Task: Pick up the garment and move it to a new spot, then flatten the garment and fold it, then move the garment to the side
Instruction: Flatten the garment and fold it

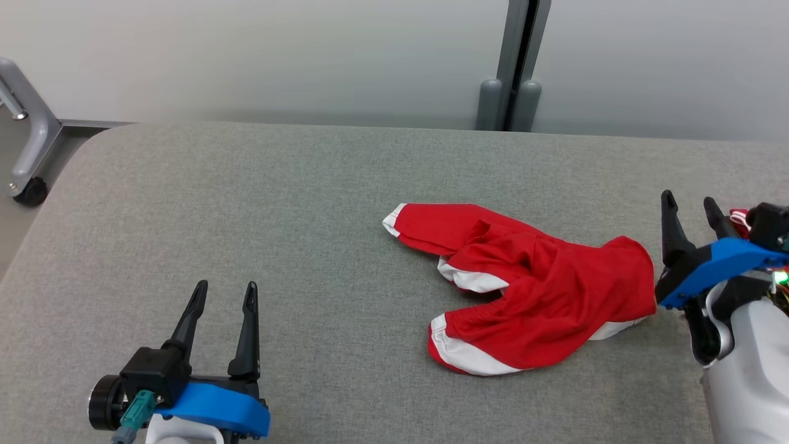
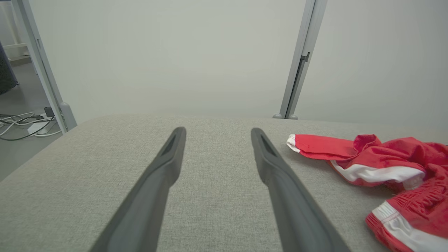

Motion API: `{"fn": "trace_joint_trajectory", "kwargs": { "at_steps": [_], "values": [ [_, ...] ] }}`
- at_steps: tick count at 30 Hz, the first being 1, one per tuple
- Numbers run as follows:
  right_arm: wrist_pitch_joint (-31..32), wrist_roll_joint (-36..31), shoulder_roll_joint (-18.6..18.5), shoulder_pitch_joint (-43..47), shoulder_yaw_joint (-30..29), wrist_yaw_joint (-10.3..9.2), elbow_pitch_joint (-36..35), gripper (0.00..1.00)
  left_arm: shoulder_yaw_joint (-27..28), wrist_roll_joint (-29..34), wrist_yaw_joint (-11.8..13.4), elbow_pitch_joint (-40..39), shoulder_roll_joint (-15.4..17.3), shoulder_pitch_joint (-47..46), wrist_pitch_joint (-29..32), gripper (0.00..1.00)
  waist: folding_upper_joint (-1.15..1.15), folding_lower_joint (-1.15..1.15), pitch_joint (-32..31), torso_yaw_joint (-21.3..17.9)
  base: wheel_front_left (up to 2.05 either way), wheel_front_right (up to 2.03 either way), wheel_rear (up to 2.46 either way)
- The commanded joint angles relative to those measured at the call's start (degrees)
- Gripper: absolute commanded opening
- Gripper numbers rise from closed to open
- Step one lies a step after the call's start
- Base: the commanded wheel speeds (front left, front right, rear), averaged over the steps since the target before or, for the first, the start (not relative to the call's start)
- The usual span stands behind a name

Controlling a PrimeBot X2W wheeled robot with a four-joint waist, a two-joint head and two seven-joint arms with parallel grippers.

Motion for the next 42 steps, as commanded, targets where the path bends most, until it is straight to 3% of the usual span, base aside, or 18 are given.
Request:
{"fn": "trace_joint_trajectory", "kwargs": {
  "at_steps": [1, 13, 22, 29, 32, 35, 38, 42],
  "values": [
    [-2.0, -0.6, -0.6, 2.8, 1.1, 0.03, -2.5, 1.0, 0.2, -0.1, 0.3, 0.0, 0.0, 0.8, -0.3, 1.0, 0.0, 0.0, -0.7, -0.6, 0.0, 0.0, 0.0],
    [-3.8, -1.9, 1.1, 20.8, 5.3, 0.03, -21.8, 1.0, 1.8, -0.7, 1.1, -0.7, 0.5, 3.2, -0.3, 1.0, 0.0, 0.0, -2.4, -4.1, 0.0, 0.0, 0.0],
    [0.0, -4.8, 5.6, 35.4, 4.0, 0.03, -39.7, 1.0, 2.2, -0.6, 0.3, -0.4, 0.2, 4.2, -0.3, 1.0, 0.0, 0.0, -3.5, -5.4, 0.0, 0.0, 0.0],
    [1.8, -4.8, 6.0, 37.6, 4.4, 0.03, -42.5, 1.0, 1.7, 0.0, 0.0, 0.1, -0.3, 4.7, -0.3, 1.0, 0.0, 0.0, -4.2, -5.6, 0.0, 0.0, 0.0],
    [2.1, -4.1, 6.0, 37.4, 4.8, 0.03, -42.9, 1.0, -0.8, 0.8, -1.6, 0.1, -0.5, 2.9, 1.2, 1.0, 0.0, 0.0, -4.1, -5.8, 0.0, 0.0, 0.0],
    [2.6, -3.8, 5.9, 37.4, 5.3, 0.02, -43.5, 1.0, -5.6, 1.8, -5.0, 0.8, -1.7, -0.3, 5.1, 1.0, 0.0, 0.0, -3.6, -6.0, 0.0, 0.0, 0.0],
    [2.7, -3.5, 5.9, 37.1, 5.8, 0.03, -43.6, 1.0, -10.1, 2.7, -8.6, 3.2, -3.8, -5.0, 9.6, 1.0, 0.0, 0.0, -2.9, -6.3, 0.0, 0.0, 0.0],
    [2.5, -3.2, 6.0, 36.0, 6.9, 0.03, -42.9, 1.0, -14.8, 3.4, -11.4, 7.5, -7.2, -11.6, 13.8, 1.0, 0.0, 0.0, -1.9, -7.4, 0.0, 0.0, 0.0]
  ]
}}
